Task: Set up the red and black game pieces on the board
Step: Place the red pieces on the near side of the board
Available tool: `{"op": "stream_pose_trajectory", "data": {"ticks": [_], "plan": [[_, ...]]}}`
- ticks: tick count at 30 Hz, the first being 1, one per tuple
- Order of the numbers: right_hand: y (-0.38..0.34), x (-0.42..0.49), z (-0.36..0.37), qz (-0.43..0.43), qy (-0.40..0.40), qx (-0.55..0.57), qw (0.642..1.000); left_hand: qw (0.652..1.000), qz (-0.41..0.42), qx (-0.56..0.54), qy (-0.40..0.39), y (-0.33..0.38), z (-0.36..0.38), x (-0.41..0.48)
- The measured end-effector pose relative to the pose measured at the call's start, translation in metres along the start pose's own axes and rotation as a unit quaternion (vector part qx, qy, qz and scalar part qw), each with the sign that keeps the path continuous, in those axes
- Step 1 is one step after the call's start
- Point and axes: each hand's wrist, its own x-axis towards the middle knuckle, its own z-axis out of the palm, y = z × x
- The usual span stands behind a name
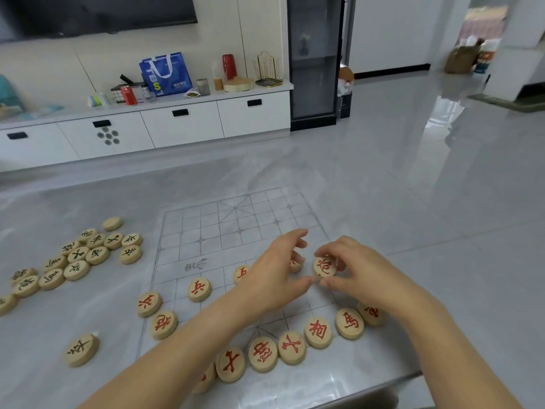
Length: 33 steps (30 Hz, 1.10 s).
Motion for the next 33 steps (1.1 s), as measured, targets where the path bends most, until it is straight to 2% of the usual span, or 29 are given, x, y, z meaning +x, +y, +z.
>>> {"op": "stream_pose_trajectory", "data": {"ticks": [3,6,16,24,27,33], "plan": [[0.009,-0.002,-0.006,0.063,0.015,-0.062,0.996,1.0,-0.008,0.018,0.013,-0.014,-0.014,-0.009],[0.011,-0.004,-0.007,0.091,0.007,-0.088,0.992,0.998,-0.041,0.021,0.044,-0.035,-0.038,-0.021],[-0.002,0.007,0.013,0.064,-0.026,-0.09,0.994,0.975,-0.137,0.032,0.173,-0.1,-0.124,-0.073],[0.006,0.004,0.004,0.096,0.005,-0.057,0.994,0.928,-0.258,0.061,0.261,-0.16,-0.167,-0.121],[0.002,0.006,0.007,0.091,0.026,-0.062,0.994,0.918,-0.294,0.046,0.262,-0.177,-0.161,-0.14],[-0.005,0.009,0.015,0.06,0.07,-0.054,0.994,0.918,-0.293,0.05,0.263,-0.182,-0.155,-0.148]]}}
